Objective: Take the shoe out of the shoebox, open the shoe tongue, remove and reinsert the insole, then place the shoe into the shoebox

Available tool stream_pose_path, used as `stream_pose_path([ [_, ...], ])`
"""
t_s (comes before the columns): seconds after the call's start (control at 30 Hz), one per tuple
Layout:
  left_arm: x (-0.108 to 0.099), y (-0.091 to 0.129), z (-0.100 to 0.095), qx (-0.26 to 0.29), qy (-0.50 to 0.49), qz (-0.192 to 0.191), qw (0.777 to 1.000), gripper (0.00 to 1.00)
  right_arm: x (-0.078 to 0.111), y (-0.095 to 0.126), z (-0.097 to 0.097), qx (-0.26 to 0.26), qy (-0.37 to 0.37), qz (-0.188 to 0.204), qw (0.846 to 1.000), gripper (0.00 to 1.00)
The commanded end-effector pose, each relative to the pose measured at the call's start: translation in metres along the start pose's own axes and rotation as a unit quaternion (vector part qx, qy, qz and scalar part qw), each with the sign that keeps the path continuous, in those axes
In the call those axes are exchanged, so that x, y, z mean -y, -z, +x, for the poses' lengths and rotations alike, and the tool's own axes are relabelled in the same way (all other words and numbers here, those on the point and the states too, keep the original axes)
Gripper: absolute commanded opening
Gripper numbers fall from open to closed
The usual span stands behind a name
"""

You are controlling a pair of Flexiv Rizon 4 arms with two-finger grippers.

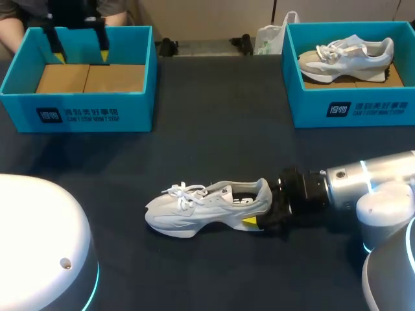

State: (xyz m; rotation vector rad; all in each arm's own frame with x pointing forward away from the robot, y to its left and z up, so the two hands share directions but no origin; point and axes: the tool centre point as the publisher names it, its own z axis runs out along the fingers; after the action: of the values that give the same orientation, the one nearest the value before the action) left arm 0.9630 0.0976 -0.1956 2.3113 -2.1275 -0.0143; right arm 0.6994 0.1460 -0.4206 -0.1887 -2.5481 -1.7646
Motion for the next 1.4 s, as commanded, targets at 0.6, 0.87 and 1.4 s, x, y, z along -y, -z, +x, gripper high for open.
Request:
stream_pose_path([
  [0.6,-0.095,0.02,0.063,-0.004,-0.018,0.038,0.999,1.0,-0.001,-0.001,0.002,0.0,-0.001,0.002,1.0,0.0],
  [0.87,-0.123,0.006,0.073,-0.024,-0.028,-0.003,0.999,1.0,-0.001,-0.001,0.002,0.0,-0.001,0.002,1.0,0.0],
  [1.4,-0.208,-0.022,0.136,-0.018,-0.103,-0.008,0.995,1.0,-0.001,-0.001,0.002,0.0,-0.001,0.002,1.0,0.0],
])
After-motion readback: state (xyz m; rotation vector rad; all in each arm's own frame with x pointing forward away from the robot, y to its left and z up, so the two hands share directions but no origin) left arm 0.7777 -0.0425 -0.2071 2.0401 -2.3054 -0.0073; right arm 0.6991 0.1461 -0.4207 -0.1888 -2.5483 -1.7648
